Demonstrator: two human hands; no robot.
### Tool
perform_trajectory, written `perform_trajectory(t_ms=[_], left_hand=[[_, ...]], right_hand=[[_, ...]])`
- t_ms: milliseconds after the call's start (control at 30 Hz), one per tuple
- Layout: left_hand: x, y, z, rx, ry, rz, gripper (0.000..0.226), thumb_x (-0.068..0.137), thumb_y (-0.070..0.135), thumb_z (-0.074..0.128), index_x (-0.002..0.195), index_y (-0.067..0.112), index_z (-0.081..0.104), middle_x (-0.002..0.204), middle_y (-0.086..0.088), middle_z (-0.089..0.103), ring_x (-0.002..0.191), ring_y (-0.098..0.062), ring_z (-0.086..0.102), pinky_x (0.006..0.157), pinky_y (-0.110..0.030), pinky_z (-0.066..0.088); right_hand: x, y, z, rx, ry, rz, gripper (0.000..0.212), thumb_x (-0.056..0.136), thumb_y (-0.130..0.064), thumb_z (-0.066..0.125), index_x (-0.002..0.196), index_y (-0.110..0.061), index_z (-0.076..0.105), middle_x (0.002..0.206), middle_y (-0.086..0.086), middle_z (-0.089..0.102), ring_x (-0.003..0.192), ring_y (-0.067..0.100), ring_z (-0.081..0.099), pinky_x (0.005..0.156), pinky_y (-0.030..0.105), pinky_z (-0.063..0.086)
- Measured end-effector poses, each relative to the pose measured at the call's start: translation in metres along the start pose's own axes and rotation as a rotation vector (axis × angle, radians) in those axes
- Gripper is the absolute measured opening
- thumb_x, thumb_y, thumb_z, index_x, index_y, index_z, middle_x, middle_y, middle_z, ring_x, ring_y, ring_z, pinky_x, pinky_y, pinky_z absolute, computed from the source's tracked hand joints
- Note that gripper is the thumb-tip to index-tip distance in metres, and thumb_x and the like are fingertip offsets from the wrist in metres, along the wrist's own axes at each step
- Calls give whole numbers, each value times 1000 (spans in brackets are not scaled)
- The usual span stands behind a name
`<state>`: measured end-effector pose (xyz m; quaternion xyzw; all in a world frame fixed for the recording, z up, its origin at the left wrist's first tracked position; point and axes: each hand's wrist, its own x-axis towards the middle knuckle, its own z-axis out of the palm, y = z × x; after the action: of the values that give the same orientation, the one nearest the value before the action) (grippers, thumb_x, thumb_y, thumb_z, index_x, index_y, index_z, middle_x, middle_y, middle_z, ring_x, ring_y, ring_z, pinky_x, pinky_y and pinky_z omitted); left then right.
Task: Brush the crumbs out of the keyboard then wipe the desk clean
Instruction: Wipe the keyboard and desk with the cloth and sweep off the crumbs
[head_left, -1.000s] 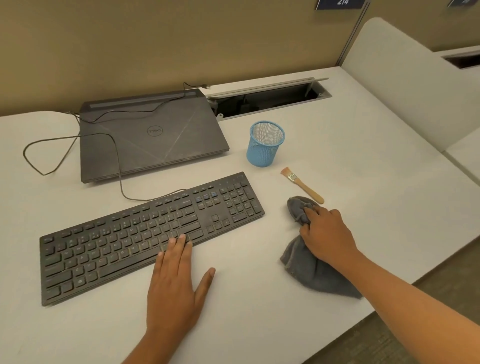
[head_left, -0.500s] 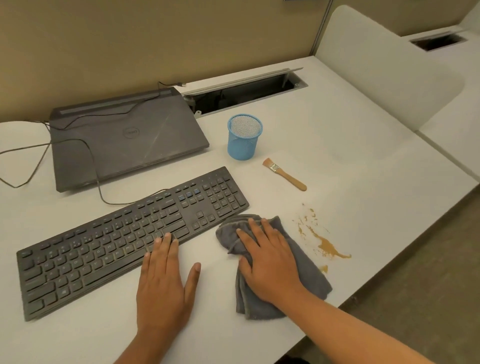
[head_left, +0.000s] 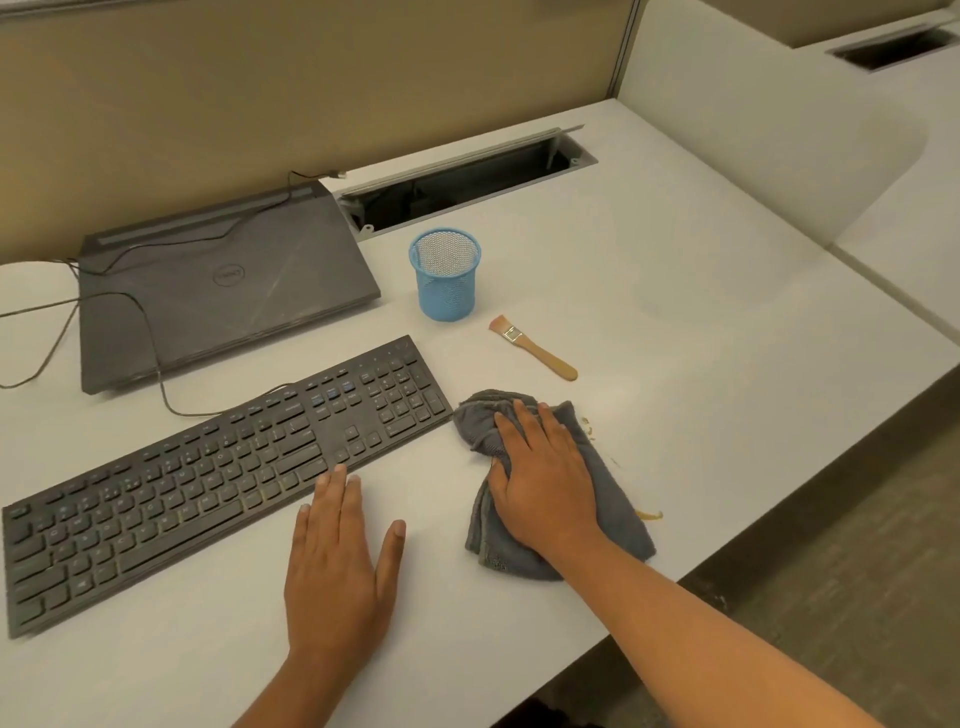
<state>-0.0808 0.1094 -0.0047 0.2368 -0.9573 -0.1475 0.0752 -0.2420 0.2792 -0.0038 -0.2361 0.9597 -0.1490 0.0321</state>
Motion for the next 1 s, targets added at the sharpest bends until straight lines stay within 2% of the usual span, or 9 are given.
perform_trajectory(t_ms=[167,300,433,667,767,867,1000], left_hand=[[3,29,14,-27,-12,-21,75,97,60,22,154,11,25,162,-2,18,151,-12,5,122,-30,3],[3,44,25,-48,-26,-53,77,97,61,20,154,10,24,163,-2,18,151,-12,6,123,-33,6],[4,44,28,-19,-35,-58,79,96,63,20,154,9,24,162,-3,19,151,-13,7,123,-34,8],[4,47,26,-14,-42,-75,83,94,66,17,153,8,25,162,-3,19,151,-14,8,123,-34,7],[5,48,26,-4,-46,-71,83,94,66,17,153,8,25,162,-3,19,151,-14,8,123,-36,7],[4,47,26,-17,-37,-61,82,94,65,19,153,8,26,162,-4,20,151,-16,9,123,-35,7],[5,49,26,-23,-27,-49,82,94,65,20,152,7,27,161,-6,21,151,-18,10,122,-34,6]], right_hand=[[6,43,-12,6,16,46,61,93,-41,26,149,-21,41,158,4,34,149,27,24,122,44,21],[9,86,-24,-7,23,91,59,95,-38,31,150,-19,39,160,4,30,149,27,21,123,42,16],[14,138,-38,-38,40,164,61,94,-37,25,150,-17,39,159,6,31,148,28,22,123,43,17],[15,259,-70,-113,88,364,49,101,-19,36,149,-8,39,157,11,33,146,29,27,123,39,14],[10,310,-93,-77,127,462,49,97,-7,42,146,-3,42,154,15,36,142,31,31,121,43,20],[-6,351,-116,1,203,600,52,94,0,43,146,-6,41,155,12,32,142,32,29,119,45,27],[-29,382,-136,-98,175,677,59,89,6,49,146,-7,39,157,11,28,146,37,18,119,47,25]])
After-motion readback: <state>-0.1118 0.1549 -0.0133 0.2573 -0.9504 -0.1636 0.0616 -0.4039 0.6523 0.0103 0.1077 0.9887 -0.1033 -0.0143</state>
